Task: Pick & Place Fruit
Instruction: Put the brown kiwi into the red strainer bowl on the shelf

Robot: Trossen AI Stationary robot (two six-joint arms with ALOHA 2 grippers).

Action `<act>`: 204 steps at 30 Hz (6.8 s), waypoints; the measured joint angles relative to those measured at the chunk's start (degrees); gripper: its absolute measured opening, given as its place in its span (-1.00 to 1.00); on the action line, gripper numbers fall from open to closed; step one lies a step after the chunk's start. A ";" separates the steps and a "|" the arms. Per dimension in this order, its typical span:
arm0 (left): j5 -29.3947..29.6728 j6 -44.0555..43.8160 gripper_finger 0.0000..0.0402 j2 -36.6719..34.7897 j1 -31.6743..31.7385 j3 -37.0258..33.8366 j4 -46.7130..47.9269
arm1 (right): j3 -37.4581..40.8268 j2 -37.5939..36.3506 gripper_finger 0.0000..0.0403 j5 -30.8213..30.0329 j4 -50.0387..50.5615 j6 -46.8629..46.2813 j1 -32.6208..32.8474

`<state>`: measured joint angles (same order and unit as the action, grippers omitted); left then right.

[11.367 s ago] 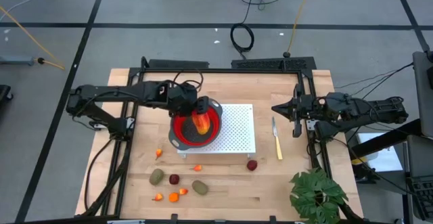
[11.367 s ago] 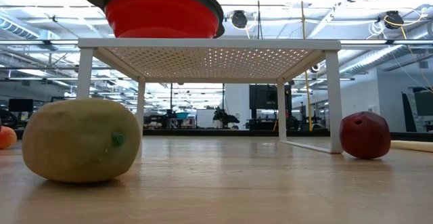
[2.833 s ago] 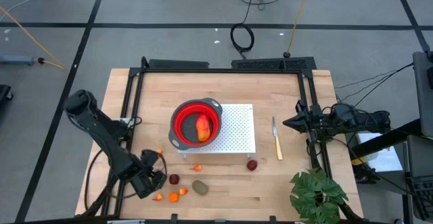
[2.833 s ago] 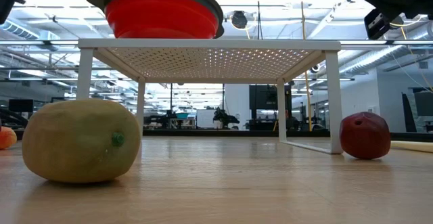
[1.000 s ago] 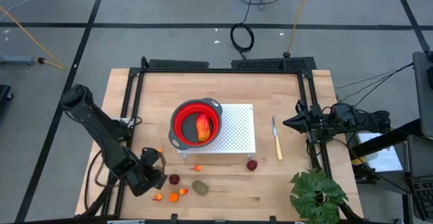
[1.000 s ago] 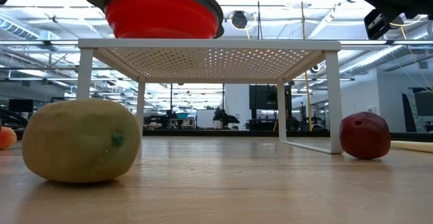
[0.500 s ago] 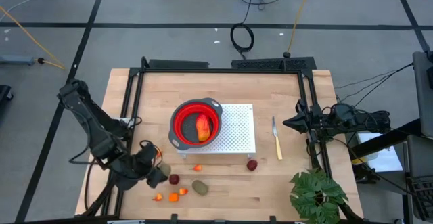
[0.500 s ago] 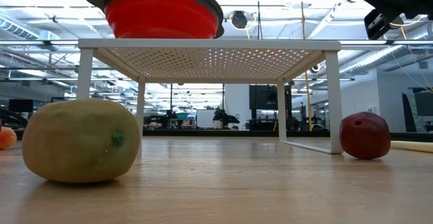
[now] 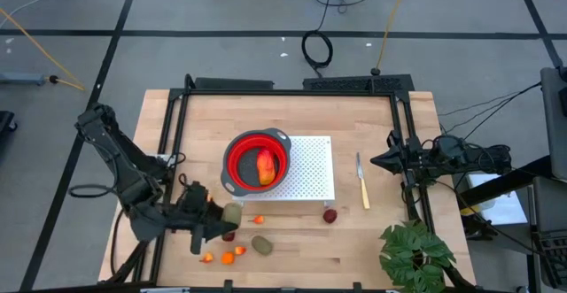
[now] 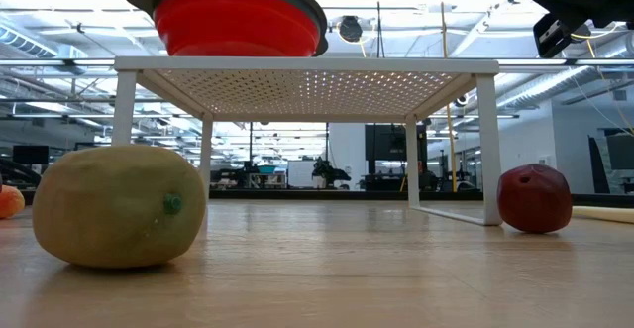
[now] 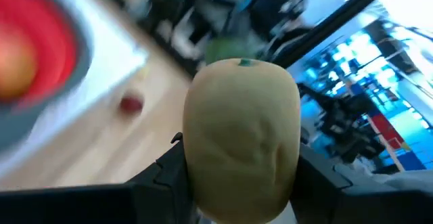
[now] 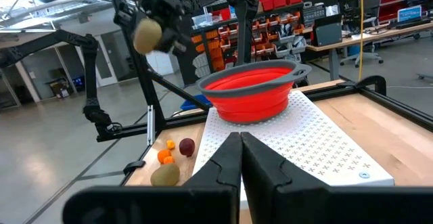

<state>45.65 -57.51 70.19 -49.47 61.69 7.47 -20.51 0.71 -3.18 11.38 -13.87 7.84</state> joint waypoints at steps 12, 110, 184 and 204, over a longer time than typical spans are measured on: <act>-0.59 61.00 -0.08 0.00 0.00 0.00 -34.19 | 0.00 -0.02 -1.00 0.02 0.00 0.00 0.00; 28.45 44.40 -0.07 1.75 15.84 0.00 -37.94 | 0.00 0.00 -1.00 -0.02 0.04 0.00 0.00; -30.86 -15.06 -0.07 14.24 43.15 22.10 51.42 | 0.00 0.00 -1.00 0.02 0.24 0.00 0.02; -35.35 -17.23 -0.07 17.27 43.15 22.10 52.49 | 0.00 -0.02 -1.00 0.04 0.24 0.00 0.01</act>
<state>10.31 -74.74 87.46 -6.33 83.79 59.96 -20.51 0.69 -3.14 11.62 -13.87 7.85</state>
